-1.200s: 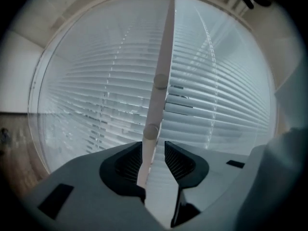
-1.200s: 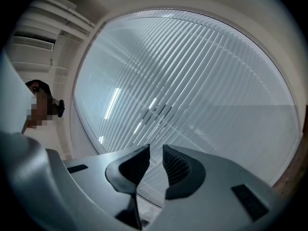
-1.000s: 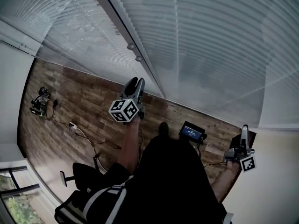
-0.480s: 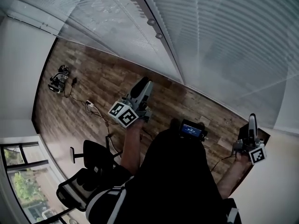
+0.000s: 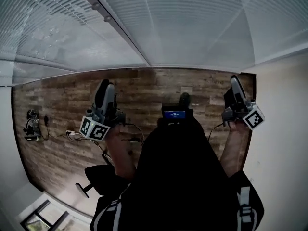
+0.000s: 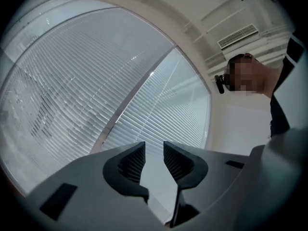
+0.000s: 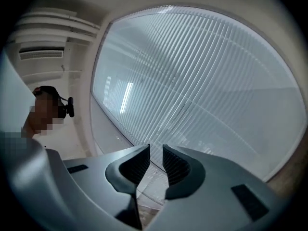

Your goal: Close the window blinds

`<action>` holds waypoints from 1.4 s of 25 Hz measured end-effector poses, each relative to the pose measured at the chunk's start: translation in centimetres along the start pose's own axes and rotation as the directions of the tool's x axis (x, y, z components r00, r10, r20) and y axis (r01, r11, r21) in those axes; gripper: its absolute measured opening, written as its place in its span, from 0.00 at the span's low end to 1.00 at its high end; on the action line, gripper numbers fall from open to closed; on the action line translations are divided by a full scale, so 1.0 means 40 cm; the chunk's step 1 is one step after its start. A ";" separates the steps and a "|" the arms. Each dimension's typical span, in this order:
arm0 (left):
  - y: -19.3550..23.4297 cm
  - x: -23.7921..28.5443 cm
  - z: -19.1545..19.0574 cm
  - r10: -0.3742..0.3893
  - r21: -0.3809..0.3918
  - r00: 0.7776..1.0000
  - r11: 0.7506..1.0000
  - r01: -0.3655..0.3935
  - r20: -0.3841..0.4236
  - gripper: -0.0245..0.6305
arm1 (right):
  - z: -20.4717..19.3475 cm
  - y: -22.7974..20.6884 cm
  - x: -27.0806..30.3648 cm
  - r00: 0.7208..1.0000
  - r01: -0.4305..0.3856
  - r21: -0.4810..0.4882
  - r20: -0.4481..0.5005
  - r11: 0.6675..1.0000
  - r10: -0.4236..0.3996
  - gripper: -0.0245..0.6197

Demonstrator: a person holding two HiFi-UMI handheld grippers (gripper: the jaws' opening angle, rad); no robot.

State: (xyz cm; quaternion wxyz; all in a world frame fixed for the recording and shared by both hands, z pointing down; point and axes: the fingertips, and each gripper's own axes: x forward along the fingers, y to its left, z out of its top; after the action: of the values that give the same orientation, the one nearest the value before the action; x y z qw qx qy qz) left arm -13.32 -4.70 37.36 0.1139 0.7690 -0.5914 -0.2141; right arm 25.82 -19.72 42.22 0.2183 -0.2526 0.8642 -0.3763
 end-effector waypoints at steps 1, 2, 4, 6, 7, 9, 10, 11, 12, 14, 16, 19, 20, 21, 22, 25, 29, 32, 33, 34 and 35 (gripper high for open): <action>-0.006 -0.023 -0.015 -0.023 -0.023 1.000 0.999 0.023 -0.004 0.23 | -0.020 0.028 -0.041 1.000 0.030 0.002 0.009 1.000 -0.030 0.17; -0.013 -0.045 -0.032 -0.047 -0.054 0.999 0.998 0.046 -0.013 0.23 | -0.042 0.058 -0.089 0.998 0.066 0.004 0.016 0.998 -0.066 0.17; -0.029 -0.087 -0.064 -0.089 -0.110 0.996 0.990 0.086 -0.025 0.23 | -0.088 0.108 -0.178 0.991 0.135 0.000 0.018 0.991 -0.135 0.17; -0.046 -0.119 -0.088 -0.123 -0.146 0.992 0.982 0.118 -0.026 0.23 | -0.124 0.126 -0.254 0.982 0.186 0.018 0.029 0.982 -0.186 0.17; -0.060 -0.135 -0.098 -0.141 -0.160 0.990 0.978 0.135 -0.025 0.23 | -0.136 0.133 -0.294 0.978 0.205 0.037 0.043 0.978 -0.206 0.17; -0.094 -0.169 -0.110 -0.175 -0.175 0.984 0.970 0.168 -0.025 0.23 | -0.150 0.158 -0.362 0.971 0.229 0.048 0.067 0.972 -0.231 0.17; -0.106 -0.182 -0.110 -0.187 -0.176 0.982 0.968 0.180 -0.026 0.23 | -0.152 0.173 -0.381 0.969 0.233 0.039 0.074 0.972 -0.236 0.17; -0.116 -0.193 -0.104 -0.196 -0.174 0.980 0.967 0.189 -0.026 0.23 | -0.151 0.189 -0.389 0.969 0.231 0.030 0.079 0.972 -0.233 0.17; -0.126 -0.203 -0.092 -0.203 -0.168 0.979 0.966 0.196 -0.023 0.23 | -0.149 0.207 -0.388 0.971 0.223 0.022 0.083 0.975 -0.224 0.17; -0.150 -0.224 -0.057 -0.219 -0.150 0.976 0.965 0.216 -0.001 0.23 | -0.146 0.244 -0.370 0.979 0.188 0.004 0.084 0.982 -0.188 0.17; -0.174 -0.238 -0.027 -0.240 -0.116 0.970 0.963 0.242 0.028 0.23 | -0.142 0.271 -0.337 0.987 0.138 -0.020 0.080 0.990 -0.136 0.17; -0.220 -0.253 -0.018 -0.268 -0.080 0.962 0.959 0.271 0.045 0.23 | -0.135 0.289 -0.318 0.994 0.086 -0.039 0.076 0.995 -0.083 0.17; -0.240 -0.255 -0.025 -0.277 -0.077 0.960 0.957 0.280 0.040 0.23 | -0.131 0.291 -0.327 0.994 0.080 -0.040 0.076 0.996 -0.077 0.17; -0.263 -0.251 -0.036 -0.287 -0.079 0.957 0.954 0.289 0.033 0.23 | -0.125 0.289 -0.341 0.994 0.077 -0.040 0.076 0.996 -0.074 0.17; -0.288 -0.241 -0.049 -0.299 -0.083 0.954 0.950 0.300 0.023 0.23 | -0.114 0.284 -0.357 0.994 0.079 -0.040 0.077 0.996 -0.075 0.17; -0.383 -0.205 -0.096 -0.347 -0.098 0.938 0.934 0.344 -0.015 0.23 | -0.081 0.259 -0.428 0.992 0.101 -0.055 0.075 0.993 -0.097 0.17; -0.501 -0.179 -0.155 -0.388 -0.102 0.920 0.919 0.381 -0.056 0.23 | -0.064 0.206 -0.538 0.990 0.122 -0.032 0.076 0.992 -0.119 0.16; -0.577 -0.169 -0.191 -0.399 -0.100 0.913 0.915 0.390 -0.091 0.23 | -0.044 0.180 -0.601 0.991 0.113 -0.017 0.076 0.993 -0.111 0.15; -0.598 -0.169 -0.199 -0.399 -0.098 0.912 0.916 0.390 -0.099 0.23 | -0.038 0.173 -0.614 0.992 0.106 -0.014 0.075 0.994 -0.105 0.14; -0.616 -0.171 -0.205 -0.397 -0.096 0.912 0.917 0.388 -0.105 0.23 | -0.033 0.166 -0.623 0.993 0.096 -0.013 0.072 0.995 -0.095 0.14; -0.633 -0.174 -0.210 -0.395 -0.094 0.912 0.918 0.386 -0.110 0.23 | -0.032 0.161 -0.628 0.994 0.083 -0.015 0.066 0.996 -0.082 0.13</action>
State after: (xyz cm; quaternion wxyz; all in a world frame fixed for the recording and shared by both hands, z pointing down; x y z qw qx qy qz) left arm 10.90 8.28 35.28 0.1331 0.8792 -0.4095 -0.2038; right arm 42.87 -0.14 42.81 0.2285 -0.3023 0.8487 -0.3690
